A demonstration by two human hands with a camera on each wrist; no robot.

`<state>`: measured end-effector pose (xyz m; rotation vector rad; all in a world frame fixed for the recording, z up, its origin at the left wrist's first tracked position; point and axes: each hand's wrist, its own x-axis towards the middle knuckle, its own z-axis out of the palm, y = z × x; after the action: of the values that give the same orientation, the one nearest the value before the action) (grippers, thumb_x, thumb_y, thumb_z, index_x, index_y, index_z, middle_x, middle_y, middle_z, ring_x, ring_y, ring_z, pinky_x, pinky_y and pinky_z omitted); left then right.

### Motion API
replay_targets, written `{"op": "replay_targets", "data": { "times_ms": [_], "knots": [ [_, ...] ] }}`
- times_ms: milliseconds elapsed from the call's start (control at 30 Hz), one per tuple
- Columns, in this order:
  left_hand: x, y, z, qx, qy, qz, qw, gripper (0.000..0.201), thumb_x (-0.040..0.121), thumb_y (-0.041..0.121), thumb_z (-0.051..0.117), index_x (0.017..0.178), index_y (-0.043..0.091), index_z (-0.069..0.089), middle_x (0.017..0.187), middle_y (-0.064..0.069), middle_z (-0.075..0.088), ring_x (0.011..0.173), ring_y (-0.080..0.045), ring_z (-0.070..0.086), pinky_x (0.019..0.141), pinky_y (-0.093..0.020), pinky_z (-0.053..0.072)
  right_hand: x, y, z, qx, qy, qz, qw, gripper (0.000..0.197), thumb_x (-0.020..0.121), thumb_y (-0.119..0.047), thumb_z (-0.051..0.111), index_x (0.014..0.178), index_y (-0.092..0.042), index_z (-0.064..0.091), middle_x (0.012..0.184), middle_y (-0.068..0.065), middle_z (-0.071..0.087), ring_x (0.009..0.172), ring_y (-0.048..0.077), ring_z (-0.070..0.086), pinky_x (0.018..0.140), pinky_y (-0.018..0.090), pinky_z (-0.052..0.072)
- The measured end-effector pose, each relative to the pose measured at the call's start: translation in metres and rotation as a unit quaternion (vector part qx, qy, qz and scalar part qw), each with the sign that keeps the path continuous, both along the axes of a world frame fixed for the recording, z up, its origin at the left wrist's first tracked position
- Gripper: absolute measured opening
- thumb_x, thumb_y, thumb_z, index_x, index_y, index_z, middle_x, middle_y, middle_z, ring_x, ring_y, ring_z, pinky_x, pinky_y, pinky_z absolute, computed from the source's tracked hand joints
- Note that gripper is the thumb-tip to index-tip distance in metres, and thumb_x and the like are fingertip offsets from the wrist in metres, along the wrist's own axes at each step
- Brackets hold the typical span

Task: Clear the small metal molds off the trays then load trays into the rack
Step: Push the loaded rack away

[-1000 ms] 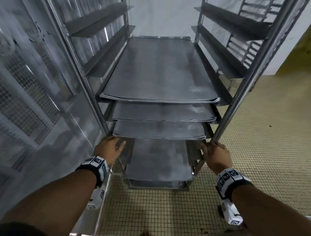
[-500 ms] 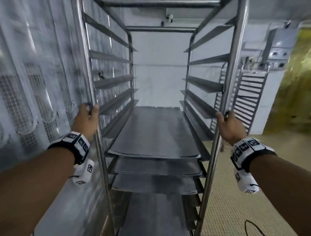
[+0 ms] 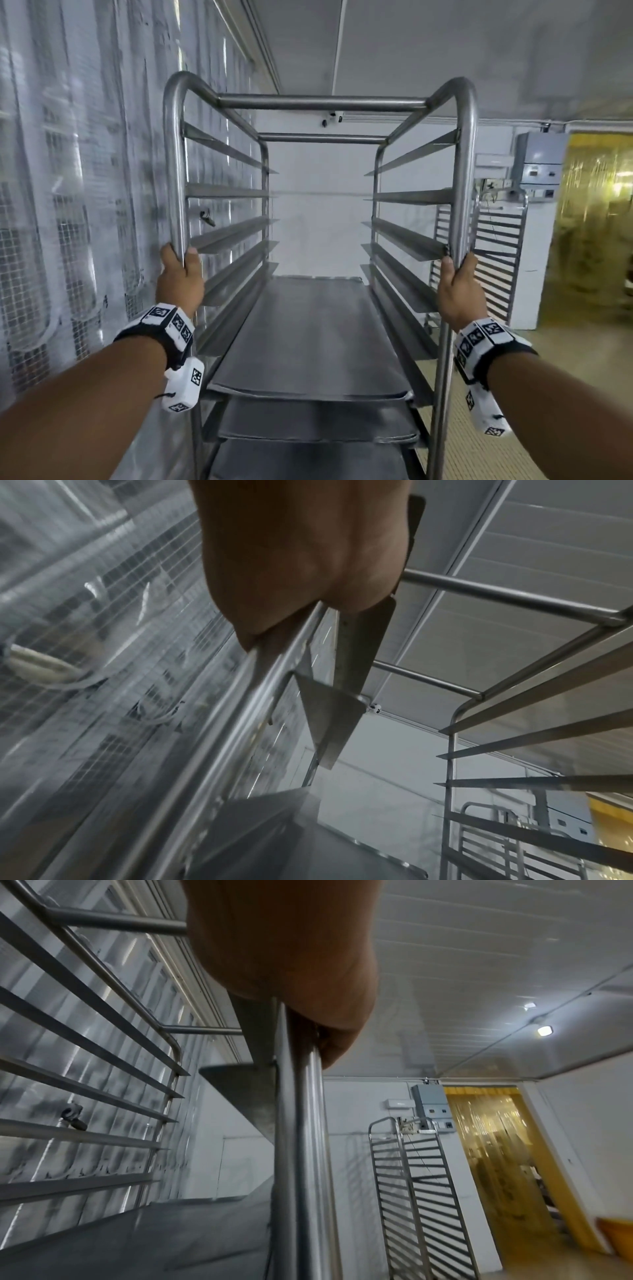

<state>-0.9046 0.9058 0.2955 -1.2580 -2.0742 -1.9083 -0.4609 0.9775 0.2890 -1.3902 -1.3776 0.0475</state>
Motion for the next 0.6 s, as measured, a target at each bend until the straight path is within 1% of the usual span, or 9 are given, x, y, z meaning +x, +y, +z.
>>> {"op": "replay_targets", "data": {
  "times_ms": [100, 167, 233, 300, 400, 500, 567, 600],
  "knots": [
    [-0.003, 0.011, -0.007, 0.039, 0.029, 0.035, 0.998, 0.052, 0.106, 0.049, 0.031, 0.143, 0.013, 0.030, 0.111, -0.031, 0.064, 0.093, -0.049, 0.063, 0.071, -0.043, 0.041, 0.001, 0.017, -0.008, 0.045, 0.014, -0.009, 0.999, 0.034, 0.102, -0.054, 0.029, 0.111, -0.021, 0.030, 0.074, 0.018, 0.063, 0.061, 0.038, 0.062, 0.062, 0.054, 0.055],
    [-0.002, 0.019, -0.008, 0.061, 0.032, 0.055, 0.996, 0.050, 0.106, 0.047, 0.032, 0.138, 0.009, 0.035, 0.104, -0.030, 0.065, 0.089, -0.049, 0.063, 0.068, -0.042, 0.039, 0.003, 0.029, -0.012, 0.063, 0.015, -0.012, 0.998, 0.032, 0.102, -0.052, 0.032, 0.108, -0.020, 0.031, 0.073, 0.017, 0.061, 0.060, 0.038, 0.062, 0.058, 0.054, 0.055],
    [-0.002, 0.029, -0.009, 0.071, 0.041, 0.067, 0.994, 0.051, 0.107, 0.046, 0.032, 0.139, 0.007, 0.036, 0.103, -0.031, 0.065, 0.089, -0.048, 0.063, 0.067, -0.042, 0.039, 0.004, 0.040, -0.013, 0.071, 0.020, -0.015, 0.997, 0.034, 0.102, -0.052, 0.033, 0.108, -0.019, 0.032, 0.076, 0.019, 0.061, 0.062, 0.038, 0.062, 0.059, 0.053, 0.055],
    [-0.004, 0.044, -0.011, 0.080, 0.047, 0.068, 0.993, 0.054, 0.106, 0.049, 0.031, 0.139, 0.007, 0.035, 0.100, -0.029, 0.065, 0.084, -0.045, 0.063, 0.066, -0.042, 0.041, 0.003, 0.052, -0.012, 0.069, 0.022, -0.017, 0.997, 0.037, 0.103, -0.050, 0.033, 0.110, -0.014, 0.035, 0.079, 0.021, 0.061, 0.065, 0.038, 0.061, 0.061, 0.050, 0.054],
    [-0.012, 0.068, -0.014, 0.093, 0.050, 0.069, 0.992, 0.054, 0.105, 0.052, 0.029, 0.135, 0.007, 0.036, 0.084, -0.019, 0.059, 0.071, -0.034, 0.056, 0.063, -0.042, 0.042, 0.000, 0.071, -0.012, 0.092, 0.024, -0.019, 0.995, 0.041, 0.103, -0.049, 0.033, 0.108, -0.009, 0.037, 0.077, 0.022, 0.061, 0.063, 0.038, 0.060, 0.057, 0.046, 0.051],
    [-0.022, 0.098, -0.017, 0.116, 0.059, 0.065, 0.989, 0.053, 0.105, 0.053, 0.029, 0.129, 0.007, 0.038, 0.075, -0.016, 0.056, 0.063, -0.031, 0.053, 0.058, -0.041, 0.042, -0.006, 0.097, -0.013, 0.099, 0.020, -0.019, 0.995, 0.037, 0.104, -0.049, 0.033, 0.102, -0.012, 0.035, 0.073, 0.020, 0.060, 0.060, 0.036, 0.059, 0.055, 0.044, 0.049],
    [-0.028, 0.118, -0.019, 0.125, 0.067, 0.057, 0.988, 0.053, 0.105, 0.053, 0.028, 0.128, 0.006, 0.038, 0.074, -0.016, 0.056, 0.063, -0.031, 0.053, 0.057, -0.041, 0.042, -0.012, 0.115, -0.013, 0.097, 0.021, -0.015, 0.995, 0.033, 0.104, -0.048, 0.034, 0.098, -0.015, 0.033, 0.072, 0.018, 0.058, 0.059, 0.034, 0.058, 0.053, 0.040, 0.046],
    [-0.030, 0.127, -0.019, 0.128, 0.064, 0.054, 0.988, 0.052, 0.105, 0.052, 0.029, 0.128, 0.006, 0.039, 0.074, -0.016, 0.056, 0.063, -0.031, 0.053, 0.057, -0.042, 0.042, -0.014, 0.125, -0.012, 0.094, 0.023, -0.015, 0.995, 0.033, 0.104, -0.048, 0.034, 0.098, -0.016, 0.033, 0.073, 0.017, 0.058, 0.060, 0.034, 0.057, 0.054, 0.040, 0.046]
  ]
}}
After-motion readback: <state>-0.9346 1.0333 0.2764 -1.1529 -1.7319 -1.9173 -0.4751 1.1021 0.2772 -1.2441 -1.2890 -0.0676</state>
